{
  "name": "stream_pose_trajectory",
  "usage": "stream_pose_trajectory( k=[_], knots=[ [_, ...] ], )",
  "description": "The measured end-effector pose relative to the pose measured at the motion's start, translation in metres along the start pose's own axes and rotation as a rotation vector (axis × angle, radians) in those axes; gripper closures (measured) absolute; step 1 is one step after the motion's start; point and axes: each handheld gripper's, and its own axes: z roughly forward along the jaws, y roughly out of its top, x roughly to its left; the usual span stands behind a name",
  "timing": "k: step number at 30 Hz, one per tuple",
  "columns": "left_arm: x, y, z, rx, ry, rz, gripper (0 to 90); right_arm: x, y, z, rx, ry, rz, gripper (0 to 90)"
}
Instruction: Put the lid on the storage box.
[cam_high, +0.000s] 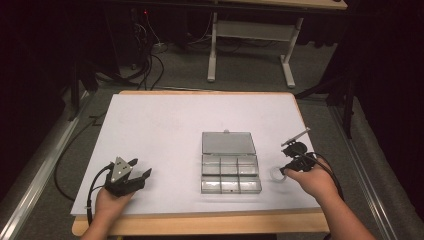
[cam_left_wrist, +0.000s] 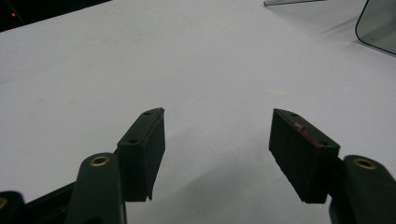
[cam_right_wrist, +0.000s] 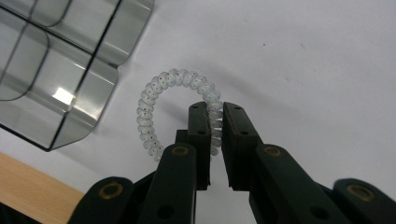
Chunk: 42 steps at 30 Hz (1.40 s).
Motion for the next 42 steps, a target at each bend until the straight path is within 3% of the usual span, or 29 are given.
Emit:
stream_pose_trajectory(
  k=[8,22,26,37,42],
  knots=[
    [0.001,-0.001,-0.002,-0.022,0.001,-0.015,37.1,0.006,0.004,-0.006,0.011,0.000,-0.014,83.0],
    [0.000,-0.001,-0.002,-0.021,-0.002,-0.002,37.1,0.014,0.011,-0.021,-0.002,-0.008,-0.023,82.9],
    [0.000,-0.002,-0.004,-0.037,-0.022,0.005,36.7,0.014,0.011,-0.022,-0.012,-0.008,-0.023,82.9],
    [0.000,-0.001,-0.001,-0.012,-0.034,0.005,34.8,0.018,0.013,-0.027,-0.024,-0.009,-0.023,83.0],
    [-0.001,-0.001,-0.002,-0.016,-0.032,0.011,35.1,0.019,0.014,-0.027,-0.013,-0.010,-0.048,83.0]
  ],
)
